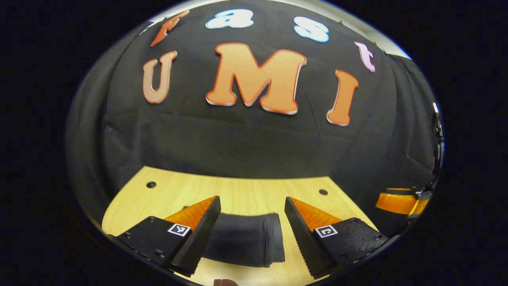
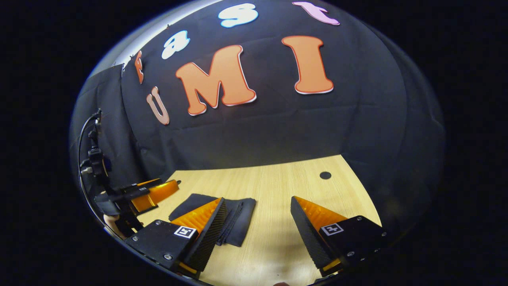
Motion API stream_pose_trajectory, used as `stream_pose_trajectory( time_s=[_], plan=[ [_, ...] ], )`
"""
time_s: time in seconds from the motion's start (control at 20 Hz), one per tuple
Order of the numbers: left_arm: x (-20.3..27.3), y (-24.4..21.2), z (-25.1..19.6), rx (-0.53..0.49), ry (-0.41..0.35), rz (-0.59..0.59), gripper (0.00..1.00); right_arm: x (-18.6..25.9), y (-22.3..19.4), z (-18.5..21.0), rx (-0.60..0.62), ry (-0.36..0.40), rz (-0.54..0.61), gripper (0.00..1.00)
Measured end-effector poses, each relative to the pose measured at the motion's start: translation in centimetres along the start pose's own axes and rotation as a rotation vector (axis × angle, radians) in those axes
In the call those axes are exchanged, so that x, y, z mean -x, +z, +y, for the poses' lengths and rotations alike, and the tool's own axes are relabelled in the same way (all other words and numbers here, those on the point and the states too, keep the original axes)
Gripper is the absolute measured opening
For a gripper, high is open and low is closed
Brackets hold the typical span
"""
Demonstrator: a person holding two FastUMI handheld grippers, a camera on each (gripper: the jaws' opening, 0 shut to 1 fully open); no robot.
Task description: Grasp the waist and the cuffs of the jeans and fold them to make the two legs overlap; first hold the waist and fold one-third of the jeans toward the cuffs, then hold the cuffs and fold the remaining one-third in the same direction to finish folding.
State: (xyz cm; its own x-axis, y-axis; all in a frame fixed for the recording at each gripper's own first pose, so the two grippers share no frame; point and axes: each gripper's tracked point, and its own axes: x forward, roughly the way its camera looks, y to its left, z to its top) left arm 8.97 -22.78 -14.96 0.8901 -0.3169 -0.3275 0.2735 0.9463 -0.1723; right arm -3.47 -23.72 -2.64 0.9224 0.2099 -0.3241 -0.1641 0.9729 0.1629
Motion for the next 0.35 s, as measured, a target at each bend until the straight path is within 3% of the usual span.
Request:
stream_pose_trajectory(
  time_s=[0.35],
  plan=[
    [7.1,10.0,7.1,-0.072,0.146,-0.285,0.98,2.2,6.7,2.9,0.117,-0.061,-0.267,0.98]
  ],
)
